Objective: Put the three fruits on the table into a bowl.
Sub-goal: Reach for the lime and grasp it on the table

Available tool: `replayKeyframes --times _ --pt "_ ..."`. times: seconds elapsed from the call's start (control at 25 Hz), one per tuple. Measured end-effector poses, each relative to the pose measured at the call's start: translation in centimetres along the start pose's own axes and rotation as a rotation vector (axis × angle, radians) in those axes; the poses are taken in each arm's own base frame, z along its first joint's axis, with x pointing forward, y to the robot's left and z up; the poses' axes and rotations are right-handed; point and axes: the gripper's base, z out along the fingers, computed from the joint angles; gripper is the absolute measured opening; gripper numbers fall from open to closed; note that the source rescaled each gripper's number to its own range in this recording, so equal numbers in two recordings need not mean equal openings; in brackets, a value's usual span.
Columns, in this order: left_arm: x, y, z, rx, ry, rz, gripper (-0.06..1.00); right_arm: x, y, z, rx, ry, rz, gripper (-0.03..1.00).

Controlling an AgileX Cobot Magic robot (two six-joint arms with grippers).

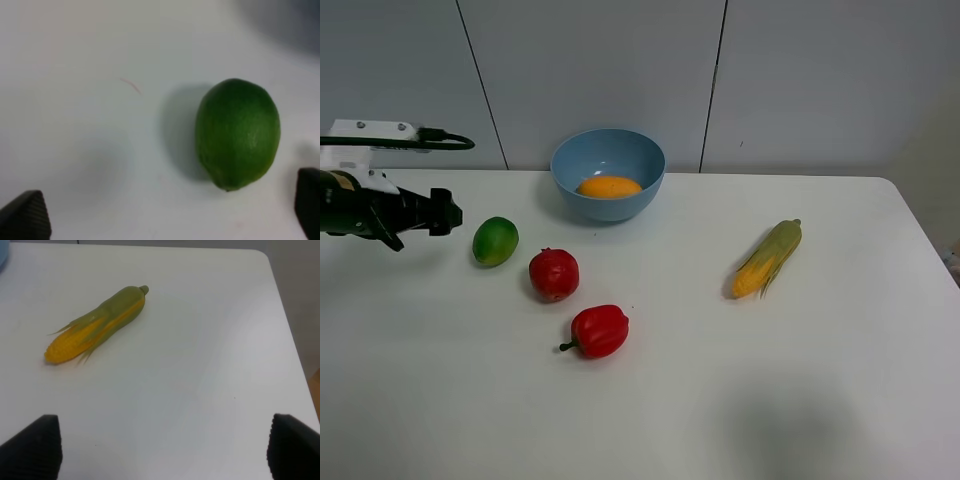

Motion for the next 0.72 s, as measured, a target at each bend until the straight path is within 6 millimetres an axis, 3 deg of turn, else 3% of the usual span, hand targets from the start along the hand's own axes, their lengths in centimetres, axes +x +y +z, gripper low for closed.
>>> replayKeyframes --times 0.32,0.72 --pt "-1.7 -2.7 4.3 0.053 0.035 0.092 1.00 0.0 0.0 0.0 0.000 0.000 0.000 0.42" --pt "0.1 -3.2 9.6 0.054 0.152 0.124 1.00 0.0 0.0 0.0 0.000 0.000 0.000 0.42"
